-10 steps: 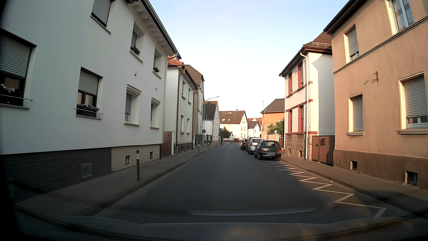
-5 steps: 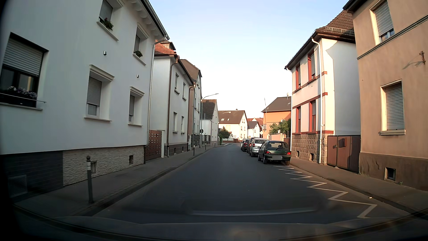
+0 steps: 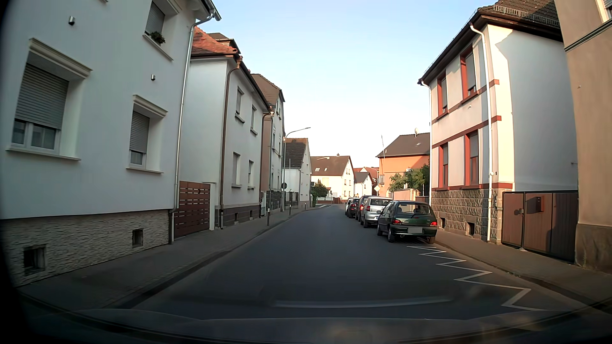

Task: Follow the waypoints while adhering to traffic rules and regulations

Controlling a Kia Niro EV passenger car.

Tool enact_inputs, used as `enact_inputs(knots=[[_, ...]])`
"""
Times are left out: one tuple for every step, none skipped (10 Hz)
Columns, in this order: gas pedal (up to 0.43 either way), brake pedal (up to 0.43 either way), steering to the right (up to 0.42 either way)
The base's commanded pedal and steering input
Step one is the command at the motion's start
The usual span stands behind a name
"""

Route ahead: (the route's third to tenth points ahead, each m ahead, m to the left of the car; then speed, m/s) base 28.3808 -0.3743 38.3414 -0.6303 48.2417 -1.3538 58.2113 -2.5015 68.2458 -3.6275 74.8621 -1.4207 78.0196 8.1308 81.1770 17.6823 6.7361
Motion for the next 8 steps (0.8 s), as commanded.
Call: enact_inputs(knots=[[0.13,0.03,0.002],[0.118,0.03,0.002],[0.11,0.03,0.001],[0.087,0.03,0.0],[0.067,0.03,0.0],[0.039,0.03,0.0],[0.02,0.03,0.0],[0.0,0.03,-0.001]])
